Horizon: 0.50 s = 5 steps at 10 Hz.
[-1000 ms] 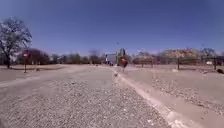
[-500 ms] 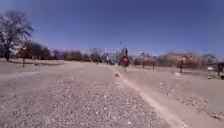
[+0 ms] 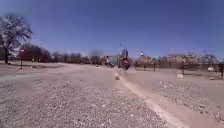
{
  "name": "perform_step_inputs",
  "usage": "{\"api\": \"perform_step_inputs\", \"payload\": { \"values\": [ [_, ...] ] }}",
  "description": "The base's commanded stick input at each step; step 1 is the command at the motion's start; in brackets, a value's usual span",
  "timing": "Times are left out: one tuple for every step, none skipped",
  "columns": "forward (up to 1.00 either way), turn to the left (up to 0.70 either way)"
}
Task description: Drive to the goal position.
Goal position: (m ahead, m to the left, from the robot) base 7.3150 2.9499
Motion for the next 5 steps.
{"api": "perform_step_inputs", "payload": {
  "values": [
    [0.70,0.00],
    [0.70,0.00],
    [0.70,0.00],
    [0.70,0.00],
    [0.70,0.00]
  ]
}}
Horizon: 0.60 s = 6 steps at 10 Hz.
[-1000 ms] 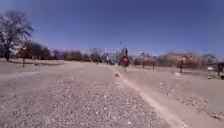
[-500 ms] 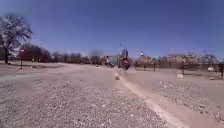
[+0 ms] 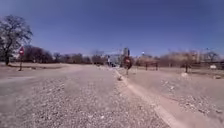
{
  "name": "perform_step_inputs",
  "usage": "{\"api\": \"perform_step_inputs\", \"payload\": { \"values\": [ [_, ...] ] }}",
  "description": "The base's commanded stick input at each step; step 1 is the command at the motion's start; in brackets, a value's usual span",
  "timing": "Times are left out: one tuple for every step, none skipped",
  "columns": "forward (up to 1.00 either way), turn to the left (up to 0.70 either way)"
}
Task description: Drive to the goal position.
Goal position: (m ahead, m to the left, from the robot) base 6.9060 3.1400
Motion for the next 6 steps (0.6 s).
{"api": "perform_step_inputs", "payload": {
  "values": [
    [0.70,0.00],
    [0.70,0.00],
    [0.70,0.00],
    [0.70,0.00],
    [0.70,0.00],
    [0.70,0.00]
  ]
}}
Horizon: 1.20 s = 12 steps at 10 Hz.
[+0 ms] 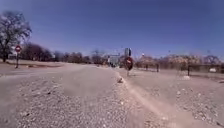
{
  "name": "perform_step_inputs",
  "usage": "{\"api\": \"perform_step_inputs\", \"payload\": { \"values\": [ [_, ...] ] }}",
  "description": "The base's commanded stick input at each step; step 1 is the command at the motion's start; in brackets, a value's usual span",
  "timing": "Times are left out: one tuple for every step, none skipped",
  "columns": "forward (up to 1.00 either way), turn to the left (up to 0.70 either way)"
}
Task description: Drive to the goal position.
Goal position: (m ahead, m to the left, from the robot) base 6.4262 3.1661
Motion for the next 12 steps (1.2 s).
{"api": "perform_step_inputs", "payload": {
  "values": [
    [0.70,0.00],
    [0.70,0.00],
    [0.70,0.00],
    [0.70,0.00],
    [0.70,0.00],
    [0.70,0.00],
    [0.70,0.01],
    [0.70,0.09],
    [0.70,0.16],
    [0.70,0.11],
    [0.70,0.02],
    [0.70,0.00]
  ]
}}
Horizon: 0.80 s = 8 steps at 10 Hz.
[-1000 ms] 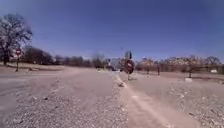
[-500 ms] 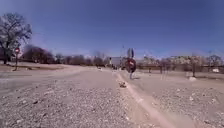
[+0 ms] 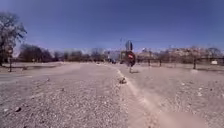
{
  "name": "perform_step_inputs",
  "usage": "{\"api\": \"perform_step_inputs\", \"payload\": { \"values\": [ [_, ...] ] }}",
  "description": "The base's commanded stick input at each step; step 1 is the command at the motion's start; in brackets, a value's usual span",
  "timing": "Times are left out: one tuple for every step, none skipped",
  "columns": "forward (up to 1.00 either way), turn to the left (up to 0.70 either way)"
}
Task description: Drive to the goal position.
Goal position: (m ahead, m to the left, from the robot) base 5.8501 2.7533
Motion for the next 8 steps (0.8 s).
{"api": "perform_step_inputs", "payload": {
  "values": [
    [0.70,0.00],
    [0.70,0.00],
    [0.70,0.00],
    [0.70,0.00],
    [0.70,0.00],
    [0.70,0.00],
    [0.70,0.00],
    [0.70,0.00]
  ]
}}
